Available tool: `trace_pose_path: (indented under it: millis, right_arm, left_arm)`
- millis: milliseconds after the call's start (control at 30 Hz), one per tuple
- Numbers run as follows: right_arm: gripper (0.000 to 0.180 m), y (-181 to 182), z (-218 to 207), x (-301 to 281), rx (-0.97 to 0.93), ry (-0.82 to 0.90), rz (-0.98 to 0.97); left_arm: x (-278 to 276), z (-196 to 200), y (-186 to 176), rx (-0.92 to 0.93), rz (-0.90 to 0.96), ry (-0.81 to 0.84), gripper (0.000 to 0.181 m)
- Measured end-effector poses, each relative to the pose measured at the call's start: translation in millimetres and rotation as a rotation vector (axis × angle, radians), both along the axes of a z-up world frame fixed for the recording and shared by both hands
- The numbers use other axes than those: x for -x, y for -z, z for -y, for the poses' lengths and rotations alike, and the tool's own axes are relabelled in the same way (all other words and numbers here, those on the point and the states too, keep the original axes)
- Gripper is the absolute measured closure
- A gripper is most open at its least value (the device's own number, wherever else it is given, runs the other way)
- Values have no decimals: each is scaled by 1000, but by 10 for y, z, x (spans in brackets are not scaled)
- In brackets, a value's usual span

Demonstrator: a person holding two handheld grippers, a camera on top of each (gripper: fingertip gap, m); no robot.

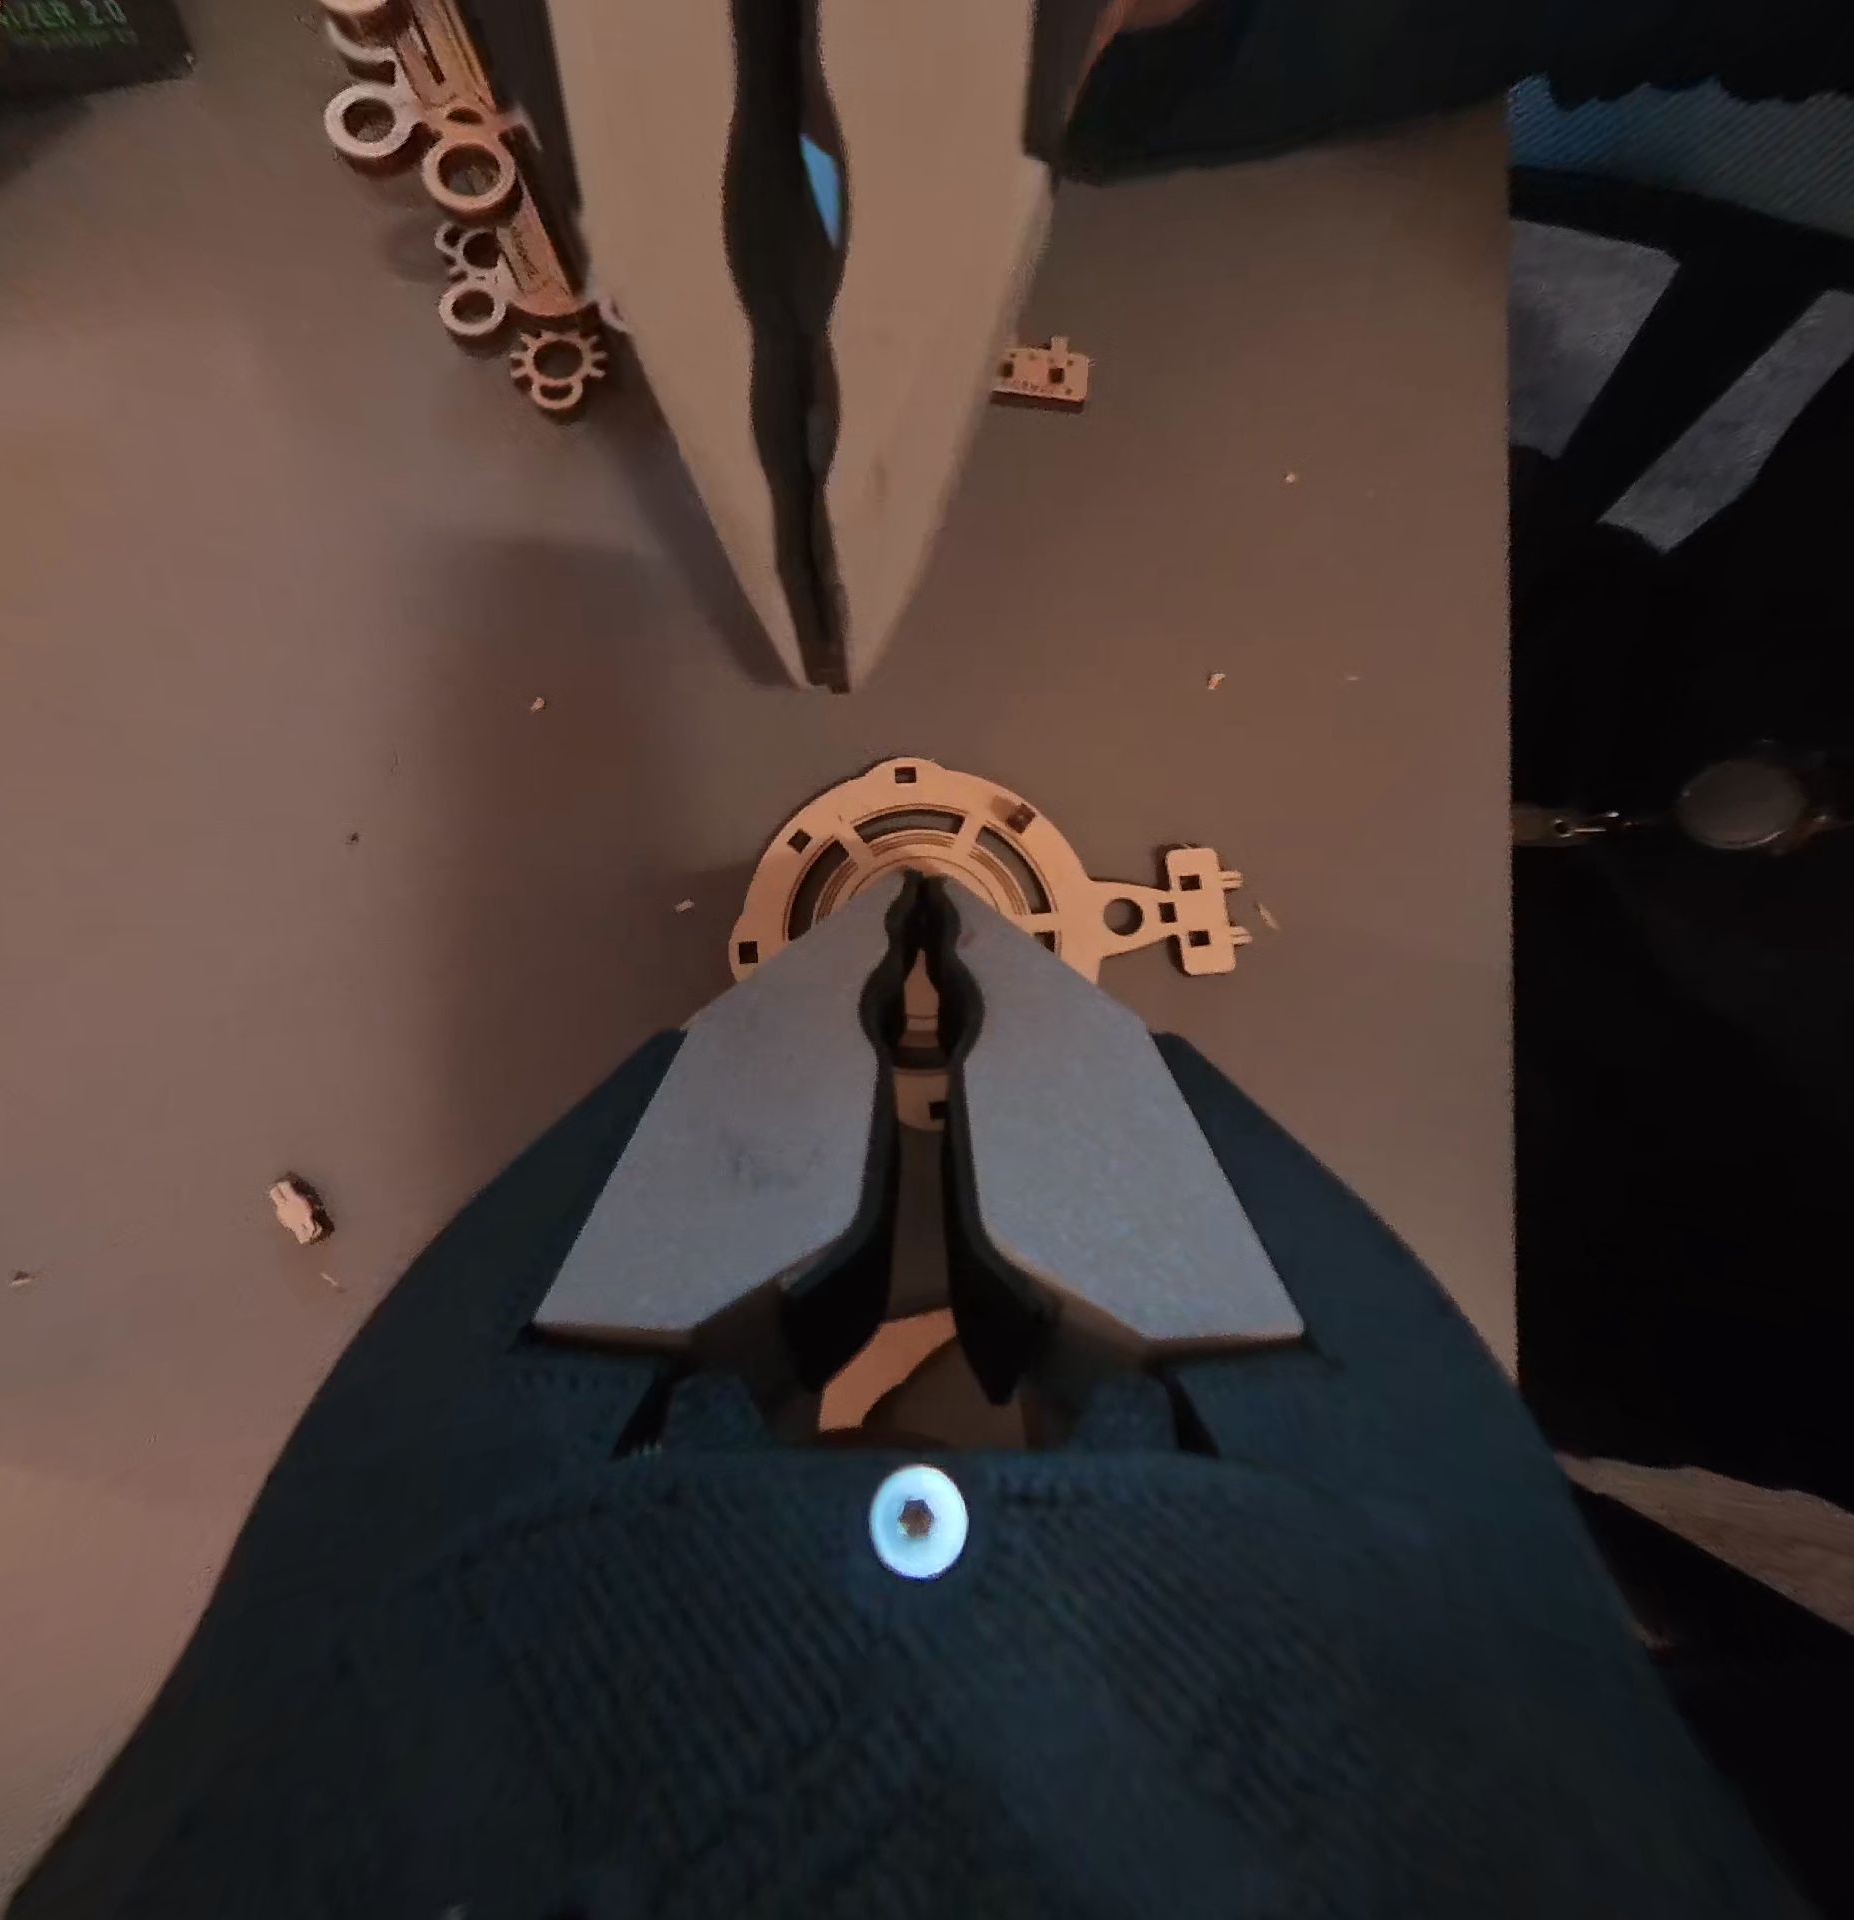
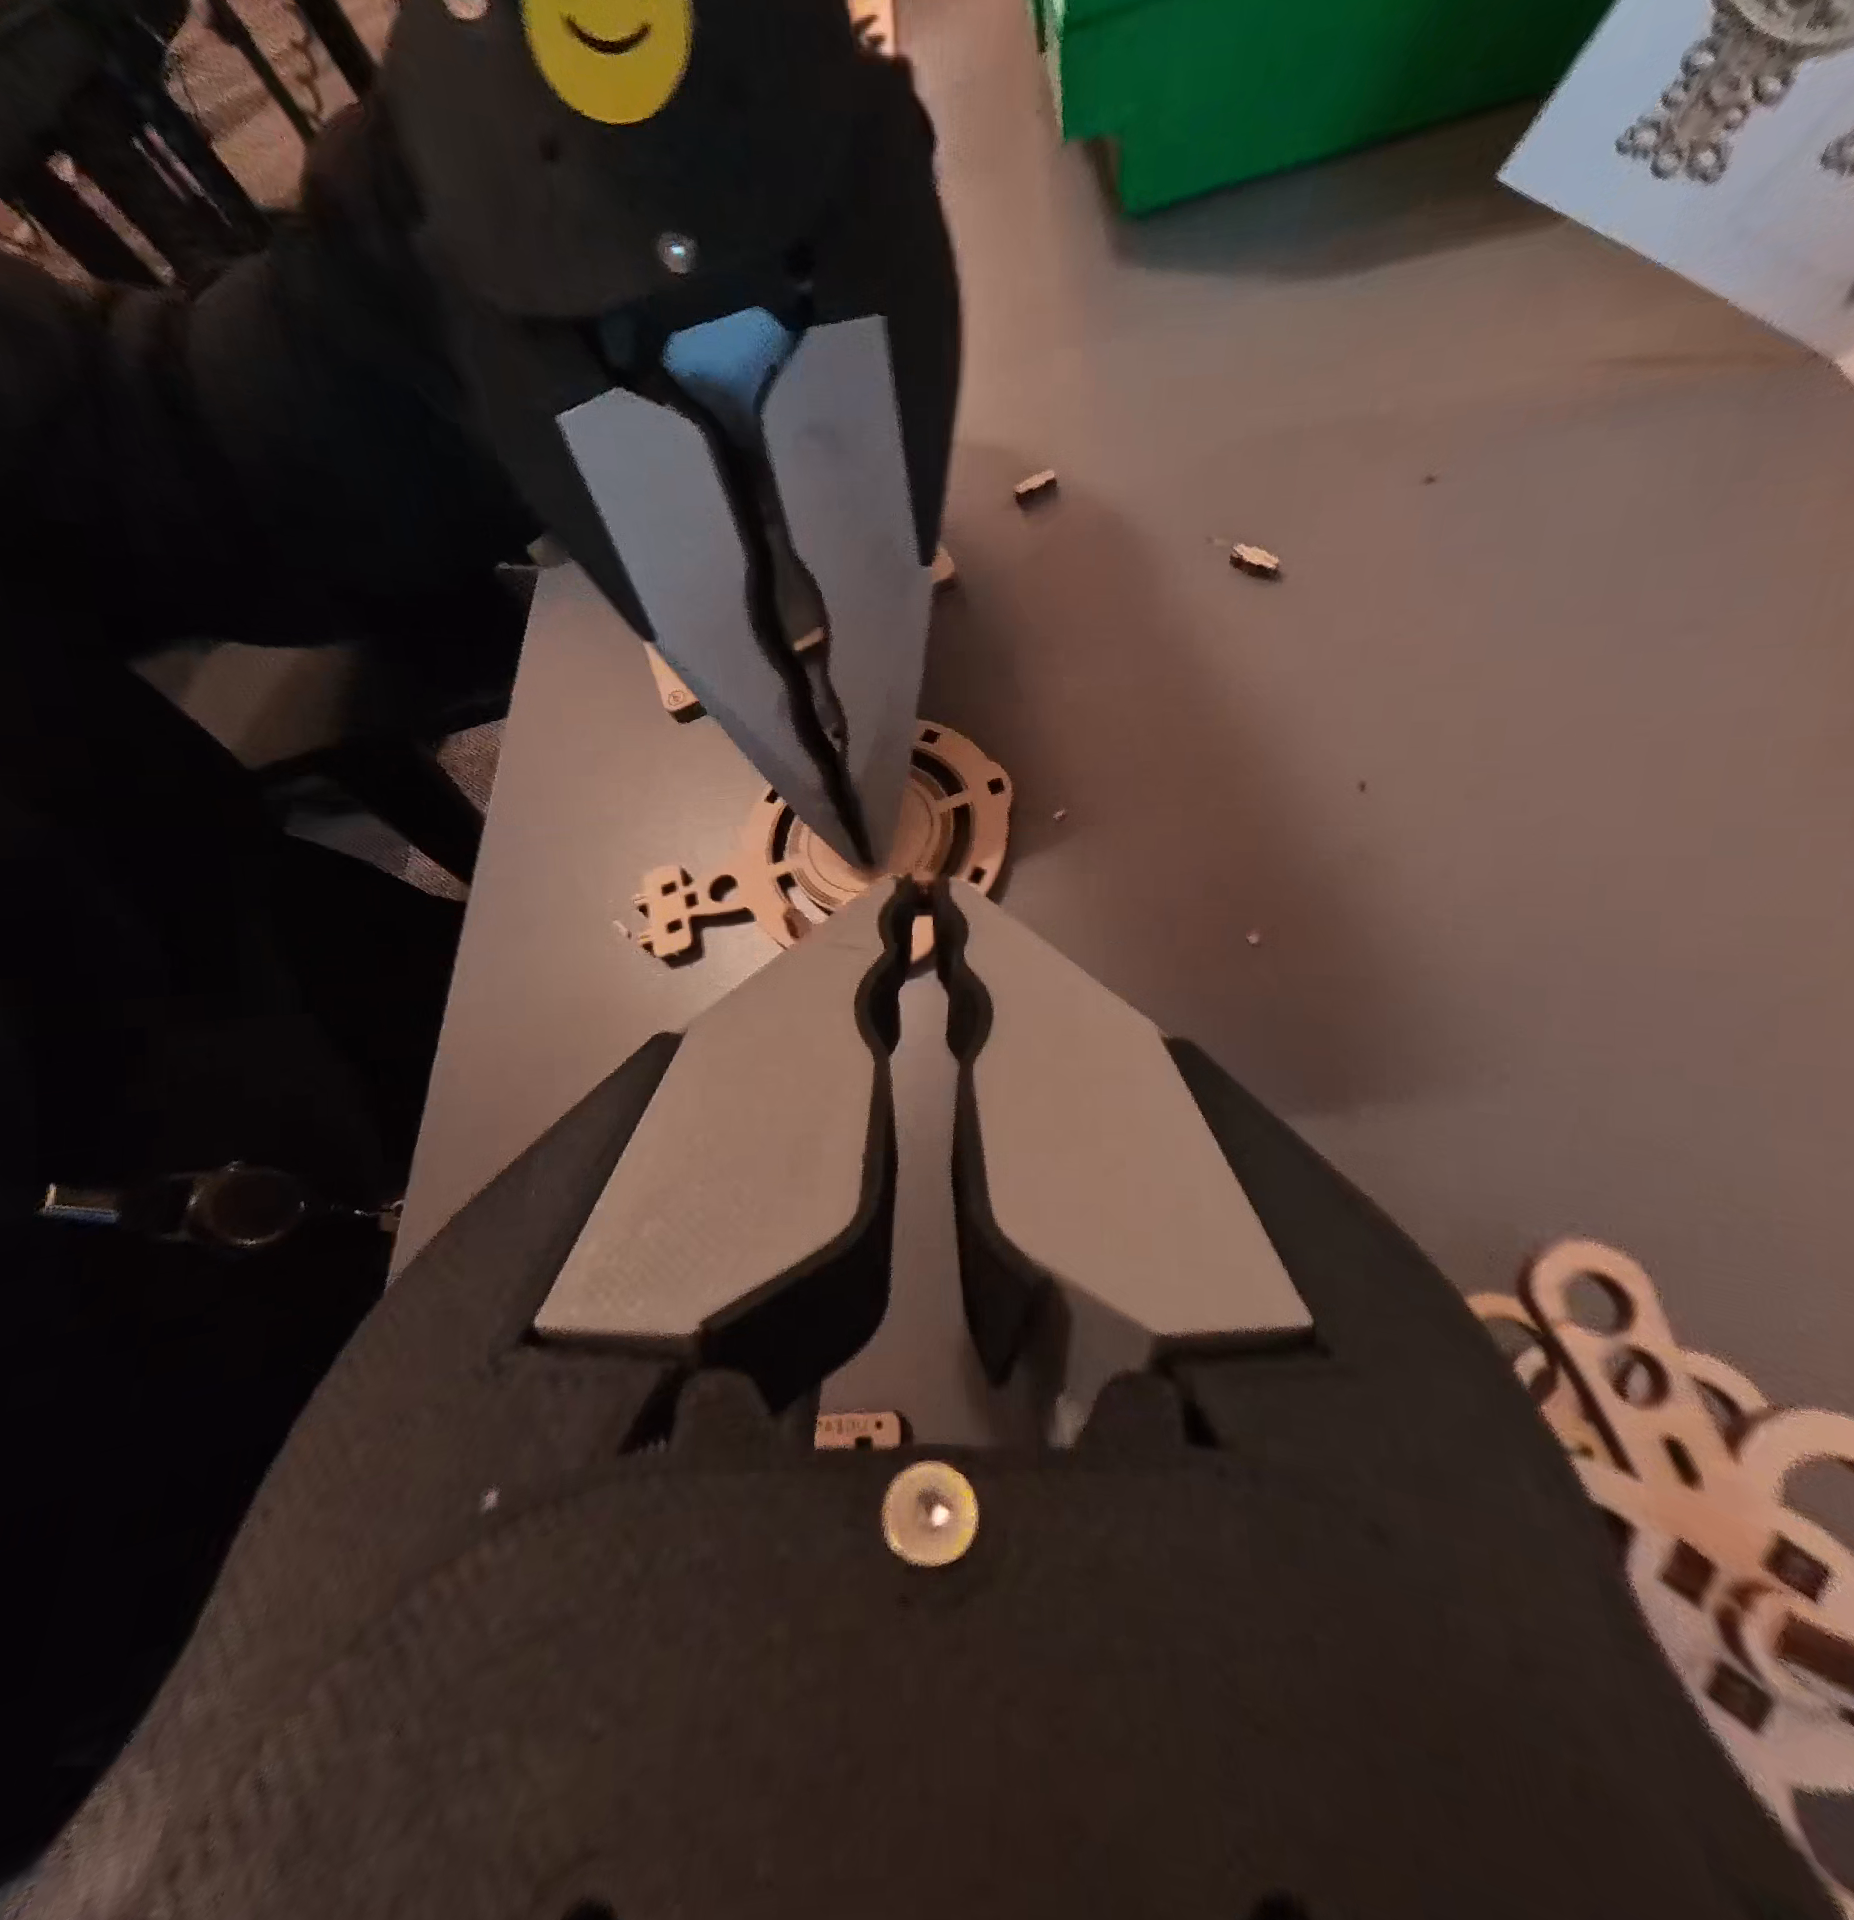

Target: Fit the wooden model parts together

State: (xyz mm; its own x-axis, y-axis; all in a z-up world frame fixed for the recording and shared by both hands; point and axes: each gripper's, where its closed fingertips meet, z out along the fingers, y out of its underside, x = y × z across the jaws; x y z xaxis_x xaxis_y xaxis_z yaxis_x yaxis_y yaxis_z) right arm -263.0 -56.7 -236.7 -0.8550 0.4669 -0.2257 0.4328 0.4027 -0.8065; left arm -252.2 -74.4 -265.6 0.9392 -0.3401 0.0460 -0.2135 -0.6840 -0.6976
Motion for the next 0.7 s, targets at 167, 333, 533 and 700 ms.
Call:
trace_pose_path:
  millis: [167,333,533,700]
  right_arm:
    - [180,84,99,-16,-69,-30,-35]
    - [180,86,40,61,-84,13,-71]
    - [180,48,29,60,-87,17,-93]
    - [180,17,24,71,-69,27,-98]
  left_arm:
    - [-2,-3,-5,-25,15,-10,181]
    - [-40,7,-7,-34,42,15,181]
    - [-139,57,-15,-32,-36,116,181]
    - [35,-79,-357,-203,-15,12,172]
